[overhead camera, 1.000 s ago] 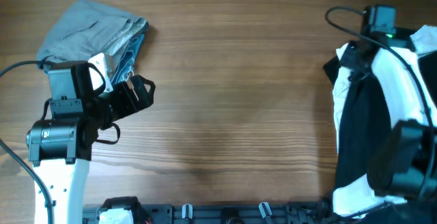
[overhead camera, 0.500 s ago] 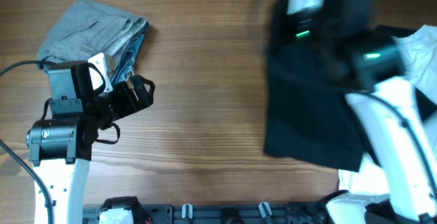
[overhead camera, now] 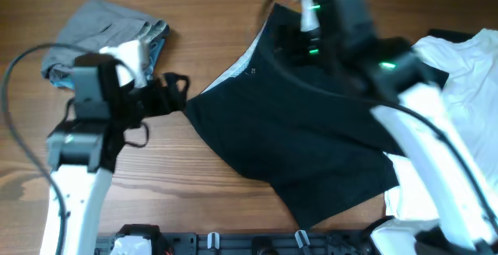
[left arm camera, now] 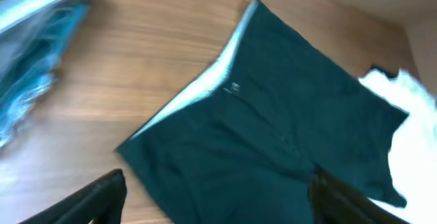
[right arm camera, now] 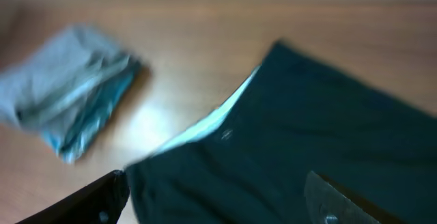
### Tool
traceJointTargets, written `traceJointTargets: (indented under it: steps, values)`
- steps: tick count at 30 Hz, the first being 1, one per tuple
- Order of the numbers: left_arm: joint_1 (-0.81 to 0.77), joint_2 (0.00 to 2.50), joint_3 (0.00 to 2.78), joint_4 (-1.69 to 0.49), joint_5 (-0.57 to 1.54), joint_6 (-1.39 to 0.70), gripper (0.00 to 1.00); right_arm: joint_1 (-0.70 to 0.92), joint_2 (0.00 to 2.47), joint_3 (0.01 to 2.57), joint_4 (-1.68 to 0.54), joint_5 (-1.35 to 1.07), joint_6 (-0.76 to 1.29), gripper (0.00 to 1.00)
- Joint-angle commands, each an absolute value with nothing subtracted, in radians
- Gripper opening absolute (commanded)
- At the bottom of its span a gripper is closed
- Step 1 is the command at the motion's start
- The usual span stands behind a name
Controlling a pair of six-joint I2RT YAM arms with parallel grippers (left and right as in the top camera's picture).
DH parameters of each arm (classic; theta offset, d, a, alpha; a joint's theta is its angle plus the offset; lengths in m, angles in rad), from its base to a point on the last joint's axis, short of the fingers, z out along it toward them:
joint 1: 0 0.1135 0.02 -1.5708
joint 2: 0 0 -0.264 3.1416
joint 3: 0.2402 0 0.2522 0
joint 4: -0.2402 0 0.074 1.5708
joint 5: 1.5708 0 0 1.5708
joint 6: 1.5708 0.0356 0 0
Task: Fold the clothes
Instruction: 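Pull the black shorts leftward onto the open table with both grippers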
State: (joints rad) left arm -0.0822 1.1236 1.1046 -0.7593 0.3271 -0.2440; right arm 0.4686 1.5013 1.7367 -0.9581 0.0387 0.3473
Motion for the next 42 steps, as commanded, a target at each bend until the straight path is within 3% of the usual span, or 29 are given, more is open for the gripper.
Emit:
traceJointTargets:
  steps: [1, 6, 11, 13, 16, 17, 21, 25, 27, 29, 31, 32, 33, 35, 36, 38, 42]
  values:
    - [-0.255, 1.325, 1.119, -0.63, 0.179, -0.186, 0.8, 0.408, 1.386, 1.763, -0.994, -0.009, 0.382, 0.87]
    - [-0.365, 1.777, 1.119, -0.284, 0.11, -0.16, 0.83, 0.392, 1.344, 1.763, -1.145, -0.009, 0.405, 0.87]
    - [-0.366, 1.977, 1.119, -0.201, 0.11, -0.16, 0.76, 0.392, 1.345, 1.763, -1.217, -0.009, 0.422, 0.88]
    - [-0.366, 2.003, 1.119, -0.209, 0.11, -0.16, 0.6, 0.392, 1.345, 1.763, -1.221, -0.008, 0.422, 0.88]
    - [-0.359, 2.009, 1.119, -0.255, 0.071, -0.162, 0.08, 0.392, 1.347, 1.762, -1.221, -0.008, 0.422, 0.88]
    - [-0.342, 2.009, 1.119, -0.299, -0.019, -0.191, 0.04, 0.392, 1.352, 1.761, -1.222, -0.004, 0.422, 0.89]
    - [-0.182, 1.981, 1.119, -0.45, -0.289, -0.313, 0.04, 0.392, 1.399, 1.759, -1.271, 0.01, 0.435, 0.89]
    - [0.037, 1.884, 1.119, -0.484, -0.072, -0.352, 0.04, 0.391, 1.512, 1.758, -1.364, 0.059, 0.527, 0.89]
    - [0.071, 1.821, 1.119, -0.504, -0.004, -0.344, 0.04, 0.391, 1.58, 1.752, -1.374, 0.059, 0.535, 0.89]
    - [0.065, 1.768, 1.119, -0.514, 0.039, -0.333, 0.11, 0.389, 1.637, 1.734, -1.372, 0.059, 0.553, 0.91]
    - [0.048, 1.688, 1.119, -0.535, 0.099, -0.295, 0.26, 0.362, 1.72, 1.698, -1.361, 0.059, 0.549, 0.9]
    - [0.034, 1.631, 1.119, -0.555, 0.112, -0.295, 0.35, 0.337, 1.769, 1.679, -1.343, 0.059, 0.538, 0.72]
    - [0.023, 1.584, 1.119, -0.573, 0.113, -0.295, 0.4, 0.308, 1.816, 1.664, -1.315, 0.052, 0.505, 0.62]
    - [0.001, 1.491, 1.12, -0.612, 0.116, -0.296, 0.47, 0.251, 1.911, 1.651, -1.244, -0.042, 0.405, 0.4]
    - [-0.011, 1.445, 1.119, -0.633, 0.117, -0.295, 0.5, 0.233, 1.946, 1.651, -1.224, -0.109, 0.351, 0.24]
    - [-0.041, 1.36, 1.119, -0.675, 0.117, -0.296, 0.56, 0.2, 2.049, 1.651, -1.177, -0.155, 0.333, 0.04]
    - [-0.111, 1.283, 1.119, -0.746, 0.116, -0.295, 0.67, 0.162, 2.204, 1.647, -1.126, -0.159, 0.383, 0.04]
